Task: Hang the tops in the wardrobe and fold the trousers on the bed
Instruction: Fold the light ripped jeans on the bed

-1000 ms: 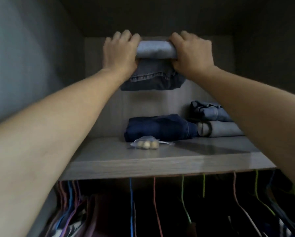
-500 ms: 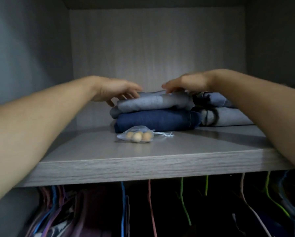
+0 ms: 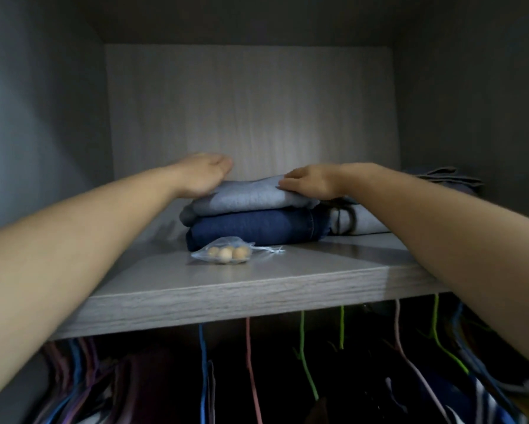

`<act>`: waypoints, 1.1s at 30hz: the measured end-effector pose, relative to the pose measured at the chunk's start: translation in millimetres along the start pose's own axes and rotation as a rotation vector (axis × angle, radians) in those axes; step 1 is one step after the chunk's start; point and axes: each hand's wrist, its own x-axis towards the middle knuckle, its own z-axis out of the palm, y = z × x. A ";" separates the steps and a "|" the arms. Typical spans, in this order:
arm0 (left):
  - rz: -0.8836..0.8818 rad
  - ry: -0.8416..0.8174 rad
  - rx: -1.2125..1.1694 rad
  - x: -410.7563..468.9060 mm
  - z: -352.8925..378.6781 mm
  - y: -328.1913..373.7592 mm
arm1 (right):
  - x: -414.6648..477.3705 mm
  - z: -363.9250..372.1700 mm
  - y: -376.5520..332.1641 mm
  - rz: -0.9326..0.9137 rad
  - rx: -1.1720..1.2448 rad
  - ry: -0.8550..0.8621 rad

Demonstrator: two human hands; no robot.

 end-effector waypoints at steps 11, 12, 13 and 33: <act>0.041 0.149 0.289 -47.3 -8.5 25.6 | -91.4 -20.9 33.2 -0.072 -0.291 0.417; 0.049 0.171 0.265 -52.2 -7.5 28.4 | -104.2 -21.6 37.0 -0.100 -0.320 0.470; 0.067 0.212 0.234 -57.4 -5.6 31.6 | -117.9 -21.5 41.3 -0.132 -0.353 0.528; 0.167 0.552 -0.276 -294.2 70.0 241.6 | -456.7 35.1 150.1 0.092 -0.493 0.741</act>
